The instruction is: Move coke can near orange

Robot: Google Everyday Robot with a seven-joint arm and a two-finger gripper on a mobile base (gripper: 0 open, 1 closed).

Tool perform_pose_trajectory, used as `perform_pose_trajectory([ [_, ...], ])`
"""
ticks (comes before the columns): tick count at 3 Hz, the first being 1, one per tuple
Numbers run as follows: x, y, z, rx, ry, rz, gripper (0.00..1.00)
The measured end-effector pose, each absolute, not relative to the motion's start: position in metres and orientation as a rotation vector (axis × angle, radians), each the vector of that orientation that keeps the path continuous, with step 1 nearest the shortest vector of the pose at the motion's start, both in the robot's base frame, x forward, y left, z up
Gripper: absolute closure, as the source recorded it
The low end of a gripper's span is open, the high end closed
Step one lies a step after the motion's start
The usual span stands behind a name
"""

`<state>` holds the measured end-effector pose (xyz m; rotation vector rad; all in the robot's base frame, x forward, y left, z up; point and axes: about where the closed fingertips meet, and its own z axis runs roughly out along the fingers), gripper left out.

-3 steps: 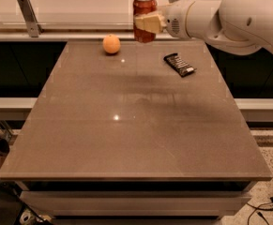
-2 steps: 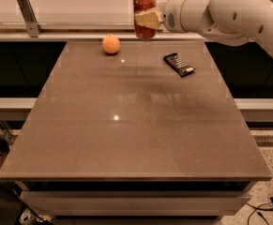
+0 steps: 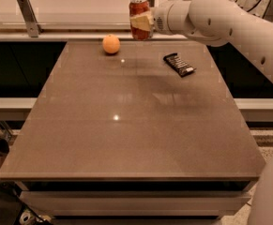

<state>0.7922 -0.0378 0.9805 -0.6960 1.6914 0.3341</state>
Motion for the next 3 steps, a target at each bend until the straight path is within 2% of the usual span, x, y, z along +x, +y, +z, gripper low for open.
perform_pose_trajectory([
  [3,0.818,-0.009,0.923,-0.629,1.737,0.391,1.00],
])
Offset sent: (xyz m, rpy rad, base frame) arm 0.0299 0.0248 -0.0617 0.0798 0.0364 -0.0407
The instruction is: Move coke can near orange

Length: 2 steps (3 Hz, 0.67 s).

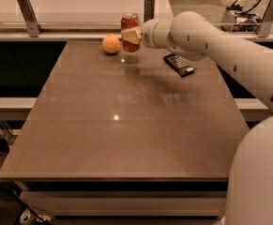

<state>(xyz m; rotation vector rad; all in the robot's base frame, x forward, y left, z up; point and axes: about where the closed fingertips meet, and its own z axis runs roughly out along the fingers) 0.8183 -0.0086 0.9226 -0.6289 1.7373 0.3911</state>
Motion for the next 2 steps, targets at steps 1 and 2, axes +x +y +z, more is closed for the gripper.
perform_pose_trajectory([
  [1,0.824,-0.003,0.906,-0.627,1.777,0.393,1.00],
  [2,0.830,0.002,0.890,-0.626,1.813,0.395,1.00],
])
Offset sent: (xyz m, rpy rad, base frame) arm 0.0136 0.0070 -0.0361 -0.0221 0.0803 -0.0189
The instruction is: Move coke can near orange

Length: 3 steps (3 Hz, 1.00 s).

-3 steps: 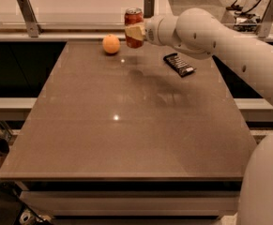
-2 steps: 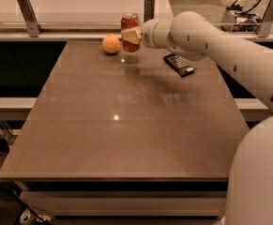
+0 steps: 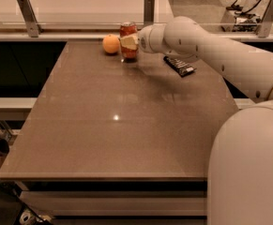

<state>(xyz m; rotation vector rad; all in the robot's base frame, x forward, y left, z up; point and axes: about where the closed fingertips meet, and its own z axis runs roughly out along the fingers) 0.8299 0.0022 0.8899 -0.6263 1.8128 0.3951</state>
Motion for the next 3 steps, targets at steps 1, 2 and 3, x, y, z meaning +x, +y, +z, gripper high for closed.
perform_pose_trajectory([
  [1,0.8301,0.0025,0.8891,-0.626,1.815,0.395,1.00],
  [2,0.8301,0.0049,0.8881,-0.629,1.815,0.398,0.83],
  [3,0.8300,0.0072,0.8871,-0.631,1.816,0.401,0.60],
])
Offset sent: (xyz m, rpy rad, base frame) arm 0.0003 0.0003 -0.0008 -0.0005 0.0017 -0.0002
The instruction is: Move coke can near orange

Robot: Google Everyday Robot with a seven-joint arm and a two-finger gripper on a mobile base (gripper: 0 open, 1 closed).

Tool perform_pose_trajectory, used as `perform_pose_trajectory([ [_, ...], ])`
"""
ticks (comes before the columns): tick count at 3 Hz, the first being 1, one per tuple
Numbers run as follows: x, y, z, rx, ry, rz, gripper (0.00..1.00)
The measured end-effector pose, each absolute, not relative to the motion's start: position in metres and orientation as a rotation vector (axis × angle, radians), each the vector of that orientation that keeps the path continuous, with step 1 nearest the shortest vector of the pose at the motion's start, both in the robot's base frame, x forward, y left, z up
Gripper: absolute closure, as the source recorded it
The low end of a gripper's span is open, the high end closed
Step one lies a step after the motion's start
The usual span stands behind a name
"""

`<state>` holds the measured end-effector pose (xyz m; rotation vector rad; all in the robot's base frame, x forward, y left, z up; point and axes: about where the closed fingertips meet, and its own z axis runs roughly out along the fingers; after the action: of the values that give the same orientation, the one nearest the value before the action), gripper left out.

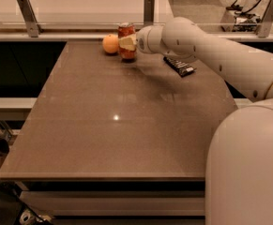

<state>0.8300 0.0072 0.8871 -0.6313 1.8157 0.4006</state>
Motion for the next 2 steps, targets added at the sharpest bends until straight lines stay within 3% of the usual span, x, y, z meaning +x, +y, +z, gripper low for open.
perform_pose_trajectory([
  [2,0.8299,0.0119,0.8851,-0.636,1.817,0.406,0.13],
])
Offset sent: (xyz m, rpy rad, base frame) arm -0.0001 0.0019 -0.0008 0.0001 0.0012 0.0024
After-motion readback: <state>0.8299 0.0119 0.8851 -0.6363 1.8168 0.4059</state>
